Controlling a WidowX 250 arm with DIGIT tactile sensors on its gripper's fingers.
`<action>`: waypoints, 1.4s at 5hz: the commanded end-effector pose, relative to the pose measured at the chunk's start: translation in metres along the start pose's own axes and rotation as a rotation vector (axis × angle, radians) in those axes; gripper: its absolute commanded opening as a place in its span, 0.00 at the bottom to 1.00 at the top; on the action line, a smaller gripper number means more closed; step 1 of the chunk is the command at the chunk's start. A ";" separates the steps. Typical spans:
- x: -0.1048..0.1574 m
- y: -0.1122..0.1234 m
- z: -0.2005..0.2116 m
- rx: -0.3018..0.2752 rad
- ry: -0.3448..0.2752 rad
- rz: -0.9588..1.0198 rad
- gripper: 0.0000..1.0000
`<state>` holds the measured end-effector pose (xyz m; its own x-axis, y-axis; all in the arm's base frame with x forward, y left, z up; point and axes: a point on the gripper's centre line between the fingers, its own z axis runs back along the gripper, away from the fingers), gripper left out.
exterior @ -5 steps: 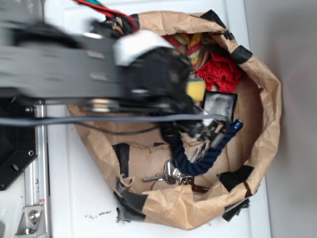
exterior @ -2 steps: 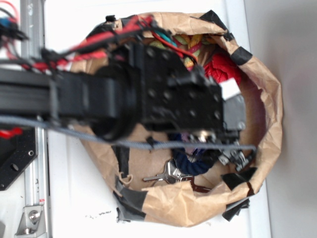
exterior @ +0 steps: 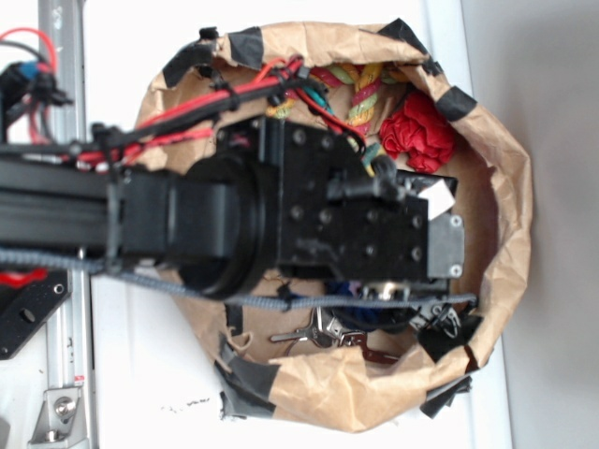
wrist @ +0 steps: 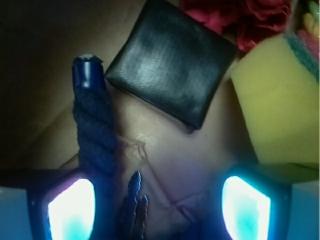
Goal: Grab the blue rope.
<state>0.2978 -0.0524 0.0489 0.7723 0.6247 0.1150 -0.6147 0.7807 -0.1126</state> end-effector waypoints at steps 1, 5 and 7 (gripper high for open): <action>0.007 -0.021 0.011 -0.158 -0.048 -0.133 1.00; 0.027 -0.012 -0.029 -0.068 0.006 -0.230 0.00; 0.043 0.000 -0.005 -0.028 -0.008 -0.186 0.00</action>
<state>0.3220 -0.0373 0.0246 0.8921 0.4445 0.0811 -0.4385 0.8950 -0.0815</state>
